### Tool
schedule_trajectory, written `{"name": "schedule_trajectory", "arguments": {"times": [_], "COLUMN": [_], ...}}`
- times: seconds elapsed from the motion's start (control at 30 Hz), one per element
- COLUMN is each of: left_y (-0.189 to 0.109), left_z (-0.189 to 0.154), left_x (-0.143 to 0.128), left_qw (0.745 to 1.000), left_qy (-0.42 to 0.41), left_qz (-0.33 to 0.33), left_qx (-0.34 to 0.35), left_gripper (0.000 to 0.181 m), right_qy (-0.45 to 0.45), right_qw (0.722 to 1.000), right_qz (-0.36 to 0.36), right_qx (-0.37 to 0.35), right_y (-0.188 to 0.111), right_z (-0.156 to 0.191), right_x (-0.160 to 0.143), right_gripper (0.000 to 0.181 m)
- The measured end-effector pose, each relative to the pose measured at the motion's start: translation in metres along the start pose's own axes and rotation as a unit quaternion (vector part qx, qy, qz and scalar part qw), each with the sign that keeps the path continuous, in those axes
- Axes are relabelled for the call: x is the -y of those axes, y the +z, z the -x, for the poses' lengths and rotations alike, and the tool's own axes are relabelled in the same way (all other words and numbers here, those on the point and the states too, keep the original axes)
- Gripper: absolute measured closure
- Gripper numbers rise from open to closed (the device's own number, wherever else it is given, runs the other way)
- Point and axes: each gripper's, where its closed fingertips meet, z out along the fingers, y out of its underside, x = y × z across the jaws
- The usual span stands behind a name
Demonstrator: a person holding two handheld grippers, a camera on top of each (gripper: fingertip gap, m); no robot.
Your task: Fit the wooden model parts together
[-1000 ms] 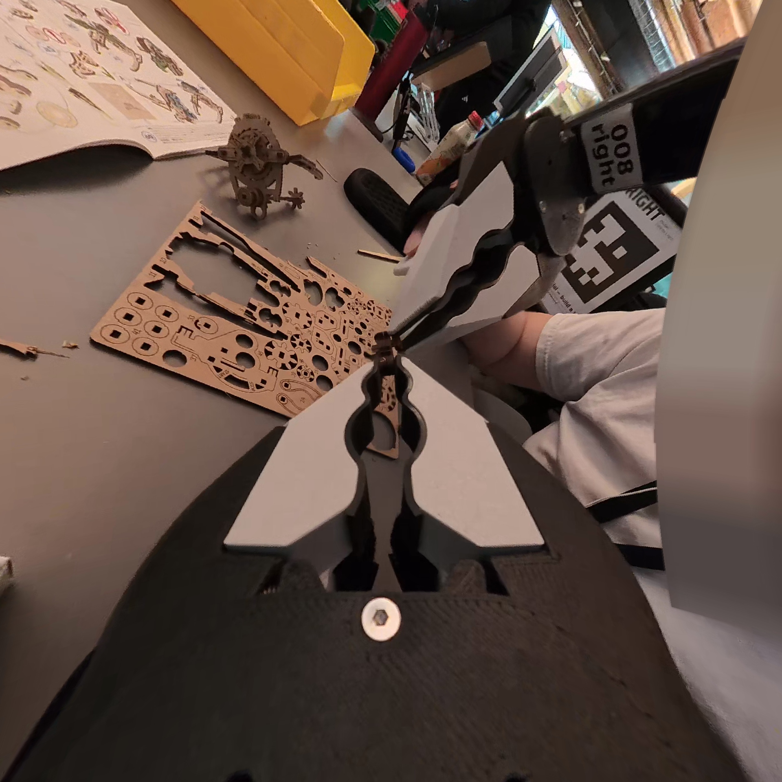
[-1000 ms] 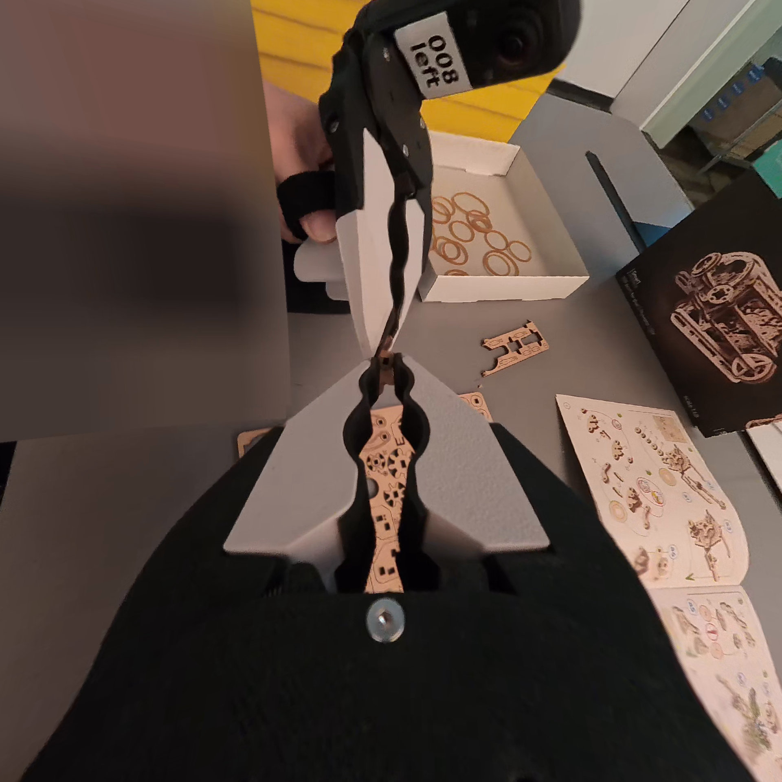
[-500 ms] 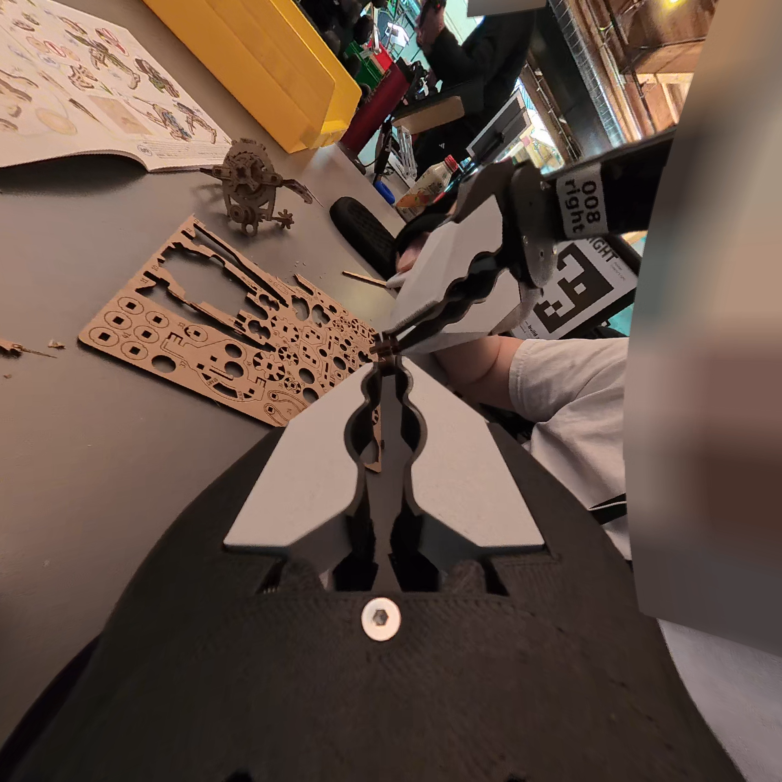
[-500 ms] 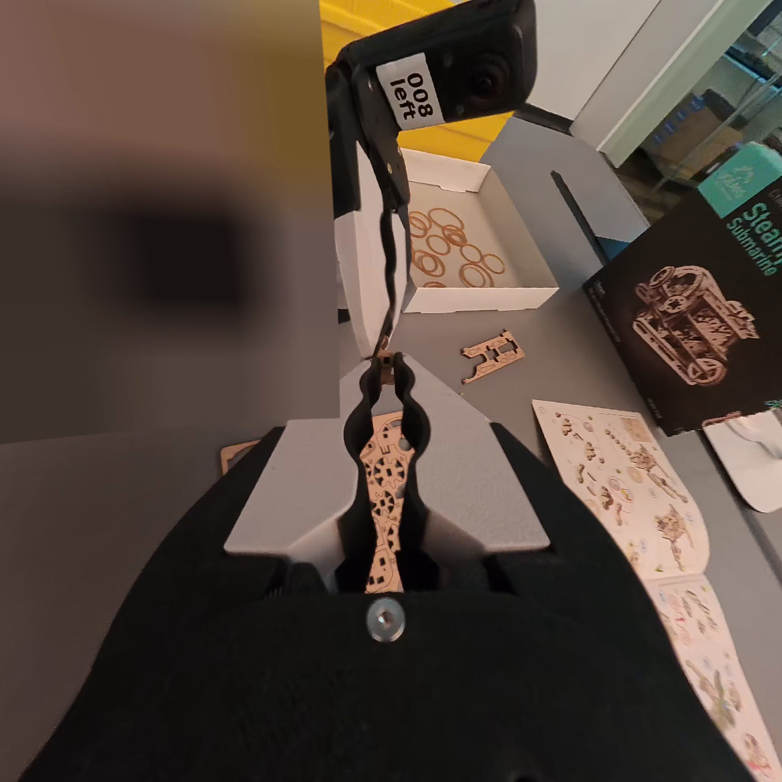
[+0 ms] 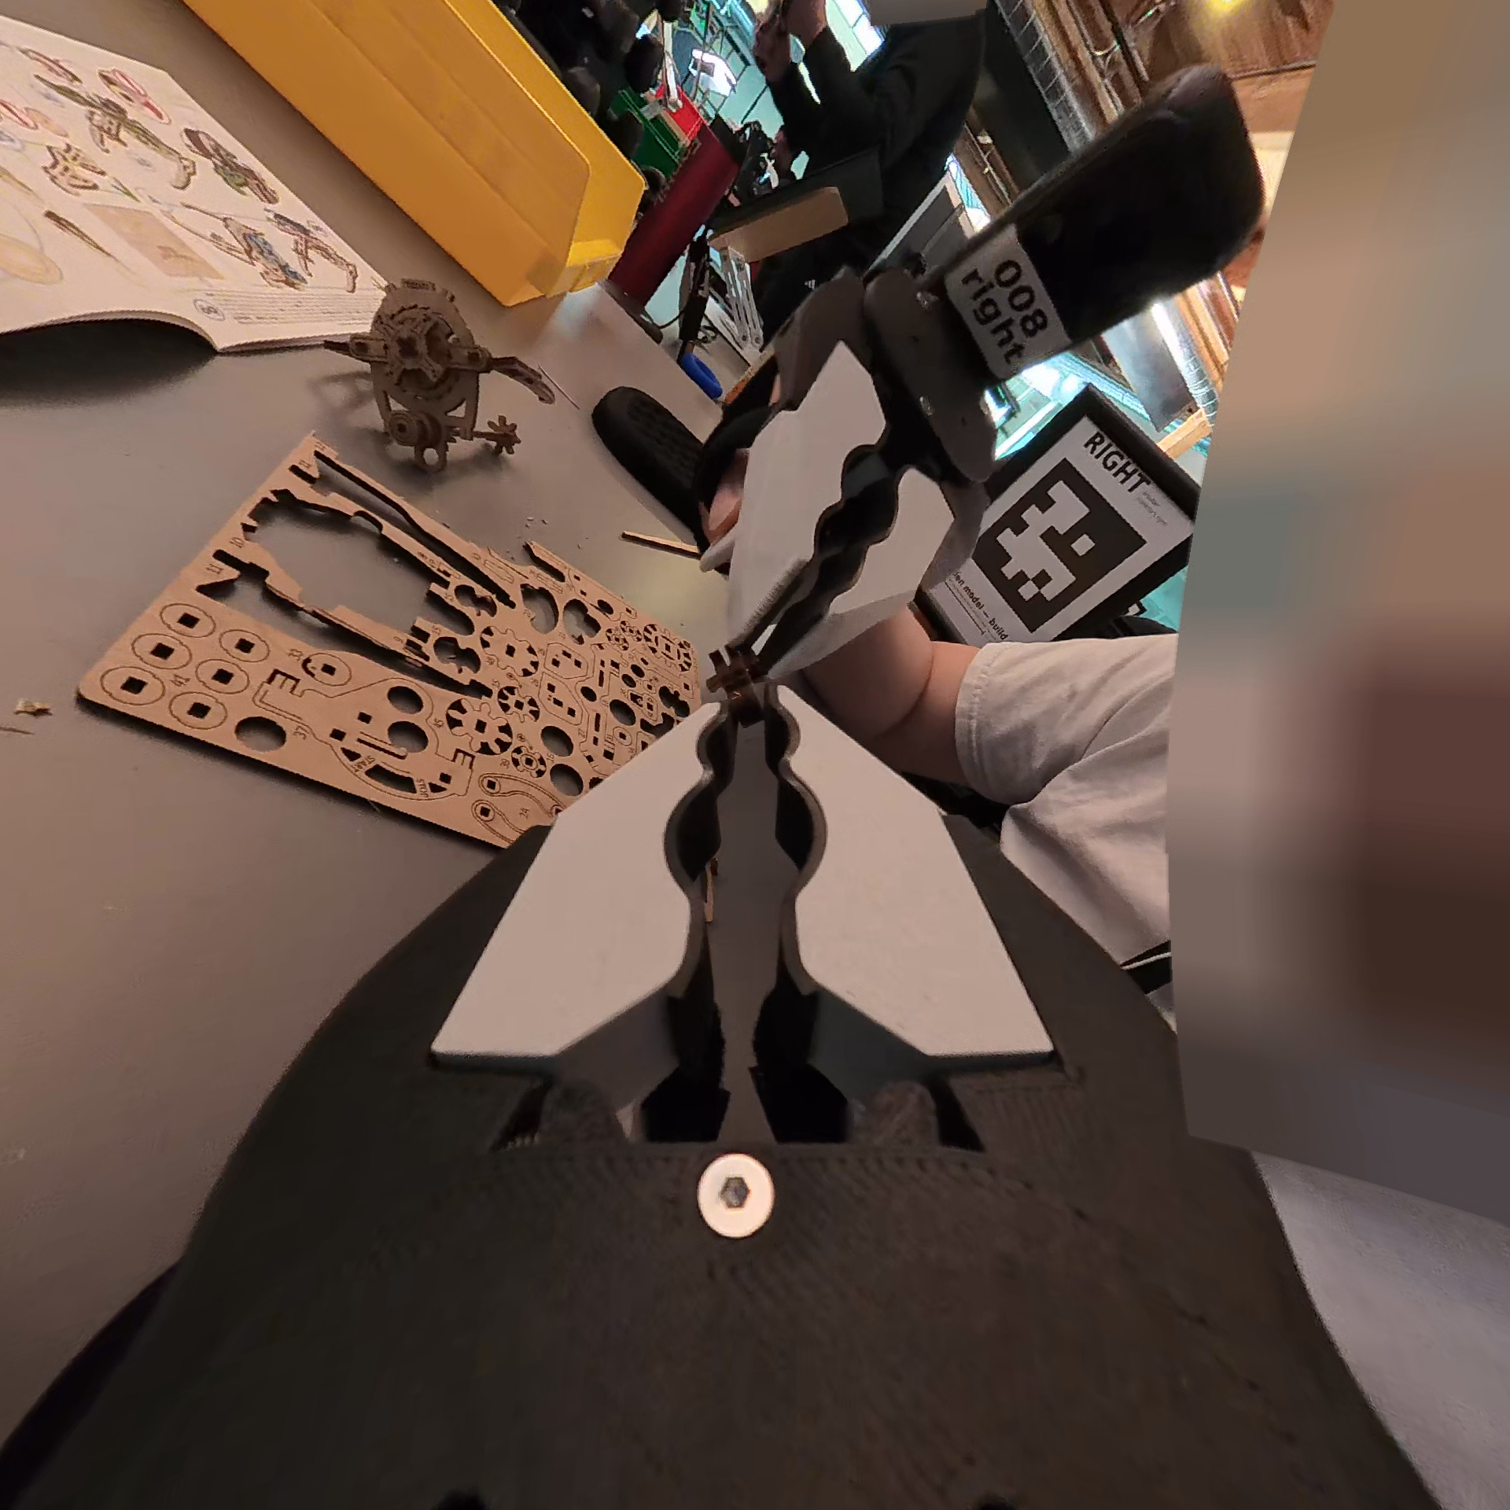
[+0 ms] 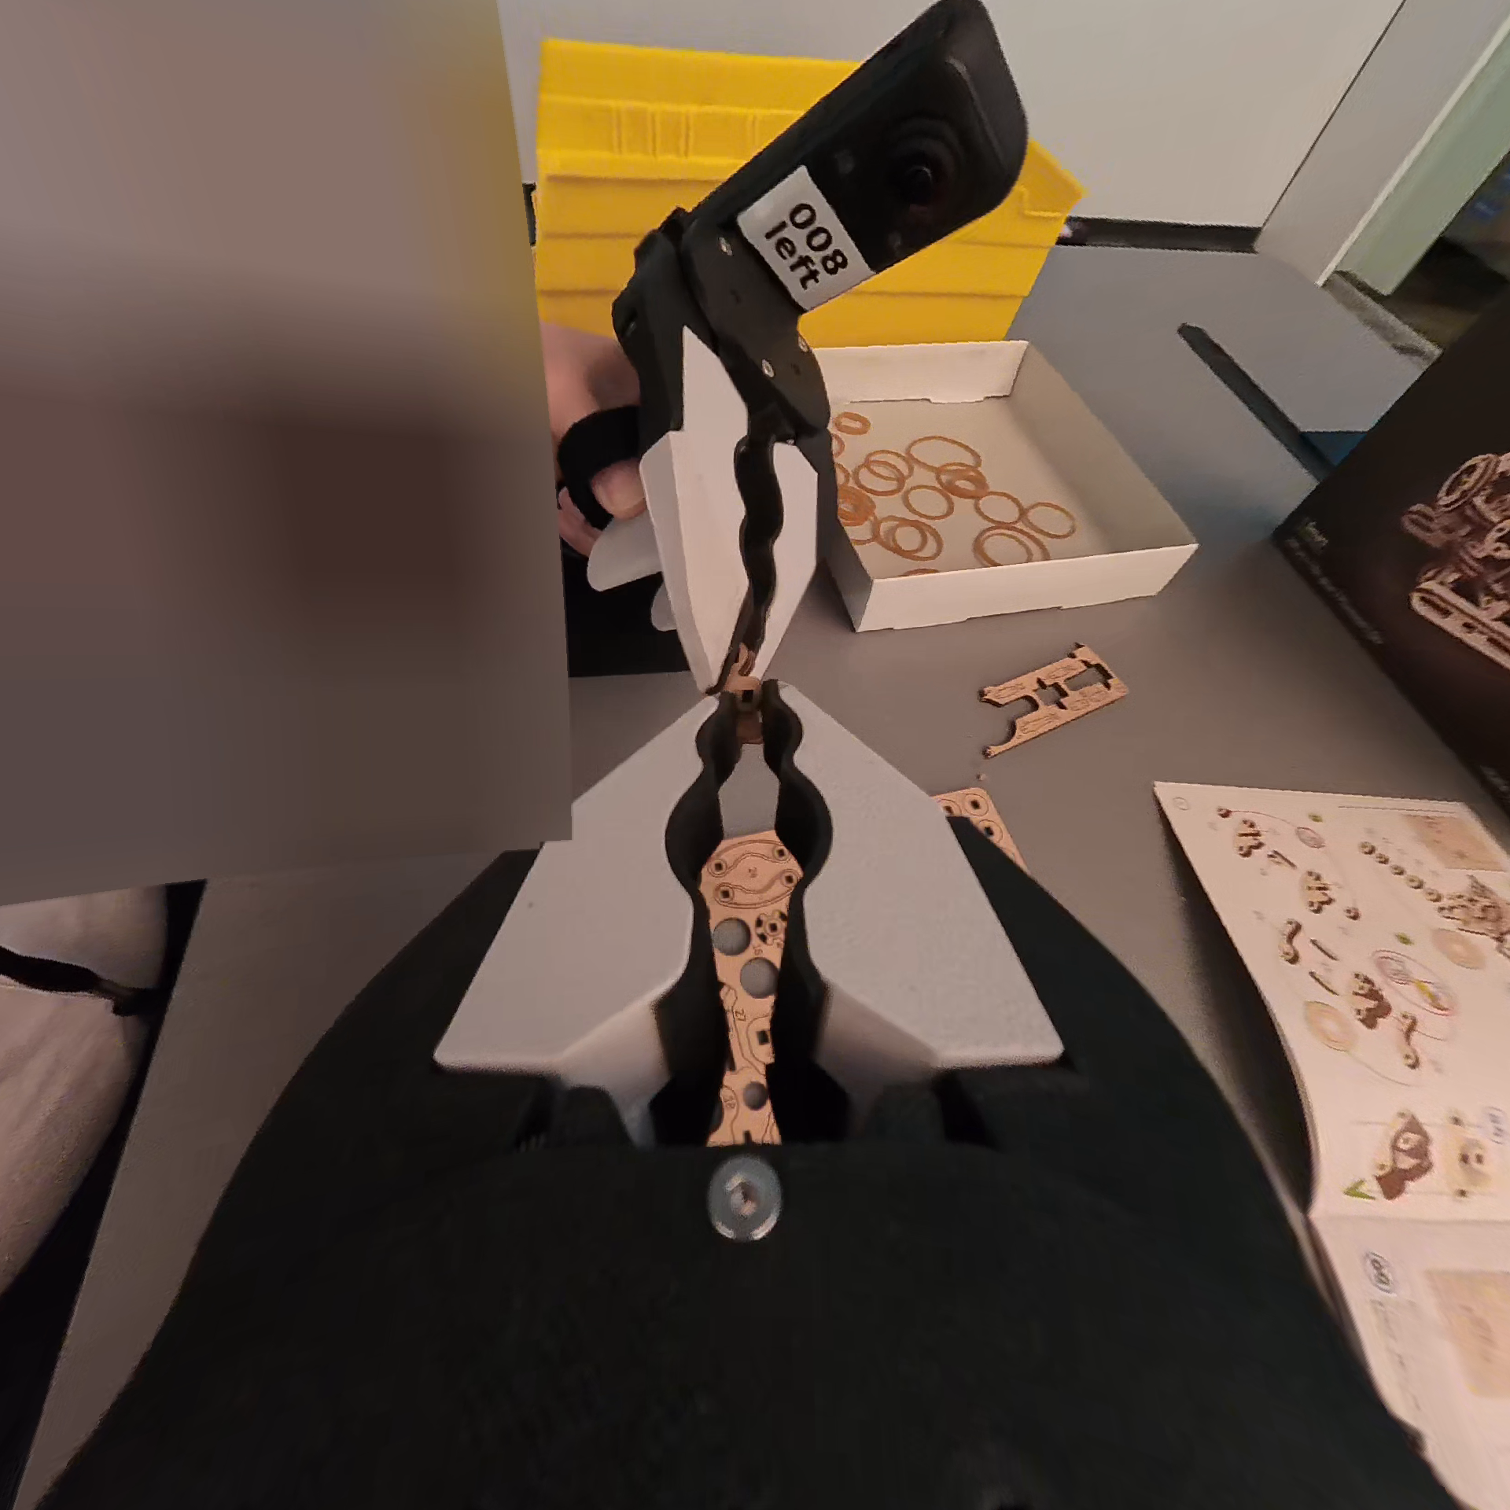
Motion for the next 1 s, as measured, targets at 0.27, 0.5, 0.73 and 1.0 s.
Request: {"name": "schedule_trajectory", "arguments": {"times": [0.27, 0.5, 0.73, 1.0], "left_y": [-0.002, -0.005, -0.003, -0.002], "left_z": [0.002, 0.002, -0.002, 0.005], "left_x": [0.002, 0.008, 0.009, 0.004], "left_qw": [1.0, 1.0, 0.999, 0.999], "left_qy": [0.016, 0.009, 0.023, -0.033], "left_qz": [-0.006, -0.025, -0.025, -0.024], "left_qx": [0.016, 0.015, 0.014, -0.004], "left_gripper": [0.177, 0.177, 0.177, 0.177], "right_qy": [-0.009, -0.091, -0.082, -0.082], "right_qw": [1.0, 0.993, 0.995, 0.995], "right_qz": [-0.007, -0.003, -0.021, 0.006], "right_qx": [-0.013, -0.074, -0.053, -0.059], "right_y": [0.001, 0.002, -0.001, 0.003], "right_z": [-0.002, -0.005, -0.003, -0.005], "right_x": [0.002, 0.008, 0.012, 0.003], "right_gripper": [0.176, 0.176, 0.176, 0.176]}}
